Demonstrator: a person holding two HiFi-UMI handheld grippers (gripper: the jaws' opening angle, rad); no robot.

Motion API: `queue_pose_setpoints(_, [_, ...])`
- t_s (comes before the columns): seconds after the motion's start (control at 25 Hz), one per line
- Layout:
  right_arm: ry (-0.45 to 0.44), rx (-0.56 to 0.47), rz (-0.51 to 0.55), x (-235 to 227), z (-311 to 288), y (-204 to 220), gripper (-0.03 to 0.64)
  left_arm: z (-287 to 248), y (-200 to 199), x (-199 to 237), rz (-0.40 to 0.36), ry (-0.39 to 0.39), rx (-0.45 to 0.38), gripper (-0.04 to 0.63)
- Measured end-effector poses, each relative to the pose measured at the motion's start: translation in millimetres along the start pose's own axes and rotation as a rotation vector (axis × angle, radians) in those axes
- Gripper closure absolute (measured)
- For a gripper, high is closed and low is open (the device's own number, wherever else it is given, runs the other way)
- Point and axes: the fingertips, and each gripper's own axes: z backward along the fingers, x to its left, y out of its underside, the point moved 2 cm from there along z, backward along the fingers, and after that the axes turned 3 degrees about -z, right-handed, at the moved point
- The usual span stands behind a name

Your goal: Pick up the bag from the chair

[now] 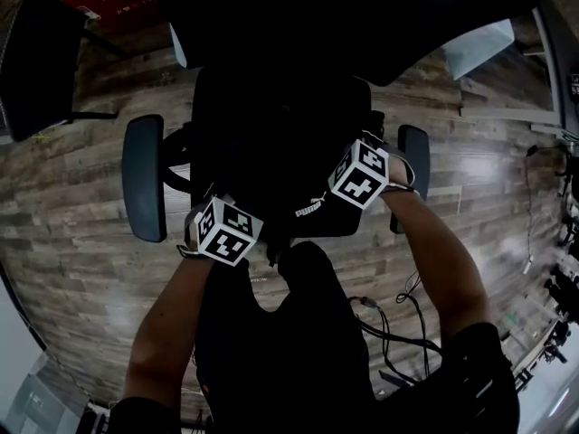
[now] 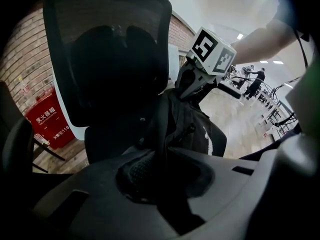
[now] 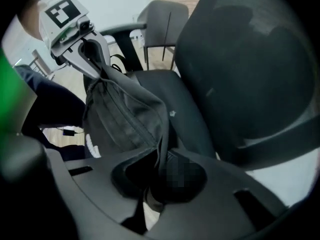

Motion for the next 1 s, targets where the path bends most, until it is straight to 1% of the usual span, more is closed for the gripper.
queue_pose_setpoints(0.08, [0.016, -0.024, -0.018, -0.6, 16.9, -5.3, 0.571, 12.9, -7.7, 4.1, -0.009, 0.002, -0.011, 0.525])
queue_pose_setpoints(0.16, [0.026, -0.049, -0.043, 0.7, 34.5, -10.9, 0.571, 26.7, -14.8, 9.0, -0.021, -0.014, -0.012, 0.525])
queue_pose_setpoints(0.28, [0.041, -0.078, -0.078, 3.9, 61.6, -16.2, 0.572, 49.5, -28.9, 13.0, -0.009, -0.044, -0.023, 0.526])
queue_pose_setpoints(0.4, [0.068, -0.109, -0.112, 1.6, 91.5, -20.5, 0.572, 71.7, -46.8, 12.2, -0.026, -0.053, -0.047, 0.526])
queue_pose_setpoints(0.64, [0.149, -0.164, -0.159, -8.2, 155.0, -36.0, 0.572, 118.2, -83.8, 15.9, -0.066, -0.075, -0.116, 0.526])
queue_pose_setpoints(1.0, [0.274, -0.269, -0.230, -5.6, 256.5, -55.8, 0.572, 197.8, -132.4, 12.6, -0.123, -0.112, -0.236, 0.528])
